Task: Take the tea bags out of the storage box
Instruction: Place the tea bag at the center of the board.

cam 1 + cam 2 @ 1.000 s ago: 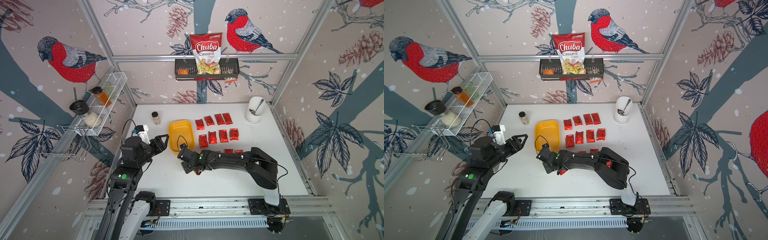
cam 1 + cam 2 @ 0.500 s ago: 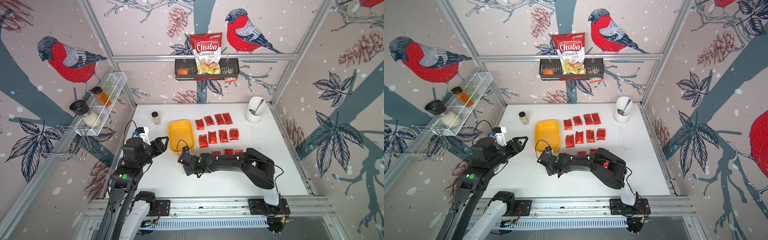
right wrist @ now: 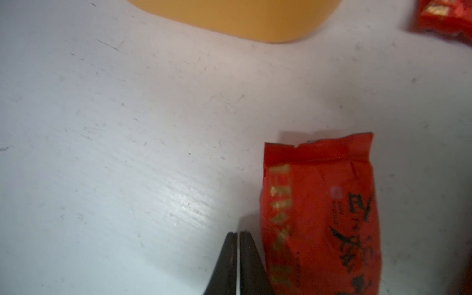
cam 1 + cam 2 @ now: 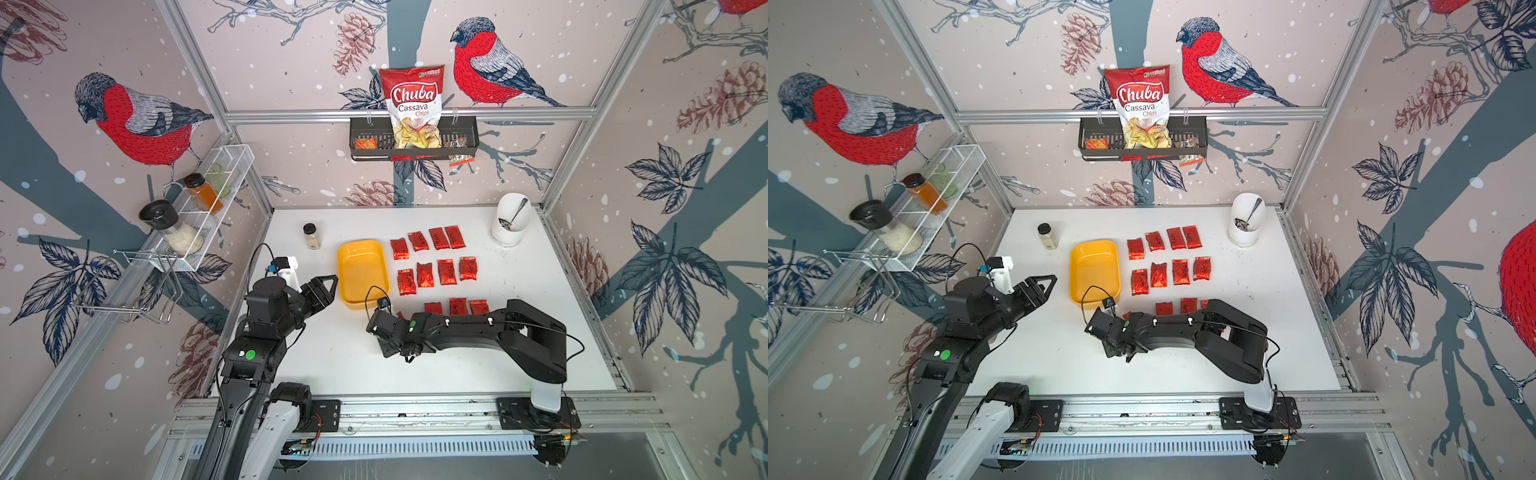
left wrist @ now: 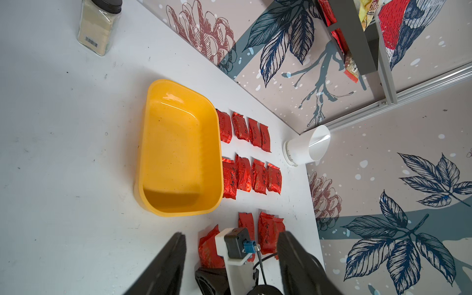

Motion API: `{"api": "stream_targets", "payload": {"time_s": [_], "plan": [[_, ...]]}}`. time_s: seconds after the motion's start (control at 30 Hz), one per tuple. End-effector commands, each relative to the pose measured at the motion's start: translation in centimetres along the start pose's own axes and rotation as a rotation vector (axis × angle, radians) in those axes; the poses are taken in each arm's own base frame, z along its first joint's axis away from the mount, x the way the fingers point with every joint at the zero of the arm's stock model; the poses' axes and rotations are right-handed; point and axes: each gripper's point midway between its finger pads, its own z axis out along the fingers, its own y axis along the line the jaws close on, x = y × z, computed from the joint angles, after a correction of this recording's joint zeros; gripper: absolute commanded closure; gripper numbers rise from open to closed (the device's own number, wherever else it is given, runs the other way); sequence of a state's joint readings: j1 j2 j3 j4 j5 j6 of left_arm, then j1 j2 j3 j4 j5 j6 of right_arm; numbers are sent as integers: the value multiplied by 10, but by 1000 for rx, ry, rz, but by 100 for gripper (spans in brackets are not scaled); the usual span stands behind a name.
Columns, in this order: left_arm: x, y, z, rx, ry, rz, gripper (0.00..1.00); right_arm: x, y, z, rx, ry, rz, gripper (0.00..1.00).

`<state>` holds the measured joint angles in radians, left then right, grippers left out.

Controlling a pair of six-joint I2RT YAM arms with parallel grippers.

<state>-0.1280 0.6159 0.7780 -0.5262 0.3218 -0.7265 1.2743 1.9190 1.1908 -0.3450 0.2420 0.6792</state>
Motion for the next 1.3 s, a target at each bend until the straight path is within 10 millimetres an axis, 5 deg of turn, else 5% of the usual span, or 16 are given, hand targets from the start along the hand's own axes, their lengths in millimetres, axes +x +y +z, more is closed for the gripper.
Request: {"api": "stream_targets", "payload": {"time_s": [0.0, 0.53, 0.77, 0.9, 1.03, 1.17, 1.23, 1.27], "plan": [[-1, -4, 1, 25, -6, 6, 38, -8, -1, -1, 12, -33, 19, 87], [9, 4, 5, 24, 16, -11, 38, -30, -36, 15, 54, -40, 136, 87], [2, 0, 9, 25, 6, -8, 38, -49, -29, -2, 13, -100, 131, 80], [-16, -7, 11, 9, -27, 25, 37, -74, -31, -40, -10, -204, 139, 67], [-48, -13, 15, -41, -100, 98, 32, -112, -59, -105, 28, -399, 184, 45], [-93, -11, 11, -151, -269, 202, 25, -144, -121, -188, 146, -666, 302, 27], [-109, -16, 8, -134, -368, 244, 3, -154, -158, -223, 199, -795, 370, 14], [-114, -20, 6, -113, -418, 275, 2, -161, -172, -241, 191, -863, 375, 1]]}}
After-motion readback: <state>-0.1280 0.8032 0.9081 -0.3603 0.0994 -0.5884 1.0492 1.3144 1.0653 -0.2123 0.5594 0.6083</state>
